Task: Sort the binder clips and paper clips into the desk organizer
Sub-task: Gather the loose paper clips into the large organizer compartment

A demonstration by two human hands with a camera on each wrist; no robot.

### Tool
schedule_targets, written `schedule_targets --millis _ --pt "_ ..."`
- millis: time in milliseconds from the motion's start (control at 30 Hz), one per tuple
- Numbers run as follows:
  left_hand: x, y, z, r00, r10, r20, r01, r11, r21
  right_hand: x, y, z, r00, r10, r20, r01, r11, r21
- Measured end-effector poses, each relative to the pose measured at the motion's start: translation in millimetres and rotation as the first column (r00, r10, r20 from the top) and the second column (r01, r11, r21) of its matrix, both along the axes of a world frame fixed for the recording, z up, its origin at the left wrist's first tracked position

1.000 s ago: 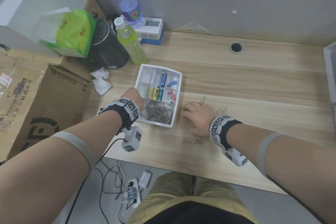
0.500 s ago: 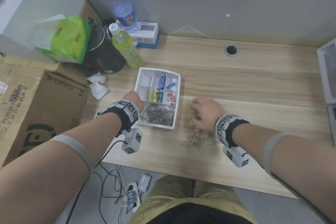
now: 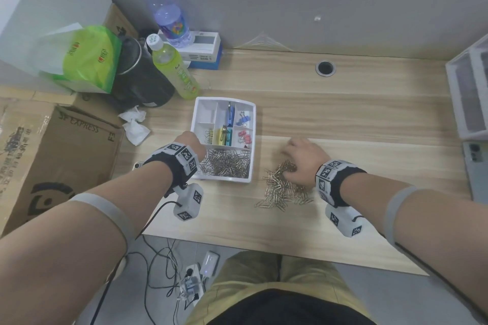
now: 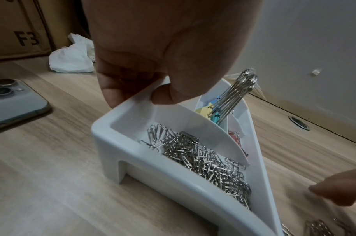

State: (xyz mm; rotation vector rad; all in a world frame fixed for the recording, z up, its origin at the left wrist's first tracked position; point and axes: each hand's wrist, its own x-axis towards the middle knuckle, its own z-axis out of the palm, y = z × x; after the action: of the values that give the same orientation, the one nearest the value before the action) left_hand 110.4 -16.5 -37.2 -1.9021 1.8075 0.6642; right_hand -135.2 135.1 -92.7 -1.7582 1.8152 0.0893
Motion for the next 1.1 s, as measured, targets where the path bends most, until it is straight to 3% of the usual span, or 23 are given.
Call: schedule_targets --millis 100,167,433,633,733,867,933,1100 --pt "1.2 2.8 -0.6 1.000 -0.002 0.003 0.002 1.000 0.009 -19.3 8.7 3.2 0.987 -0.143 -0.072 0.146 0.988 0.043" --pt "1.8 5.0 -1.5 1.000 0.000 -0.001 0.000 1.000 0.013 -29.0 16.7 0.7 0.986 -0.140 -0.093 0.147 0.986 0.078" --pt "2.5 11.1 -5.7 1.000 -0.007 0.007 0.007 1.000 0.006 -18.0 33.3 -10.8 0.978 -0.143 0.150 0.132 0.988 0.079" --pt "1.6 14.0 -7.1 0.999 -0.036 0.031 0.036 0.999 -0.006 -26.3 35.0 3.4 0.978 -0.198 0.072 0.194 0.979 0.060" --pt "-0.3 14.4 -7.7 0.997 -0.060 0.050 0.061 0.998 0.000 -45.2 46.7 15.1 0.977 -0.209 -0.039 0.212 0.963 0.166" --pt "-1.4 16.0 -7.1 0.994 -0.085 0.069 0.084 0.996 0.009 -57.8 65.4 32.7 0.967 -0.026 -0.254 0.141 0.884 0.445" --pt "-1.3 17.1 -7.2 0.993 -0.094 0.073 0.094 0.996 0.010 -55.9 73.2 37.4 0.958 0.043 -0.285 0.131 0.816 0.563" --pt "0.6 17.1 -9.2 0.991 -0.111 0.079 0.111 0.994 0.010 -47.0 91.1 33.6 0.952 0.086 -0.294 0.141 0.731 0.668"
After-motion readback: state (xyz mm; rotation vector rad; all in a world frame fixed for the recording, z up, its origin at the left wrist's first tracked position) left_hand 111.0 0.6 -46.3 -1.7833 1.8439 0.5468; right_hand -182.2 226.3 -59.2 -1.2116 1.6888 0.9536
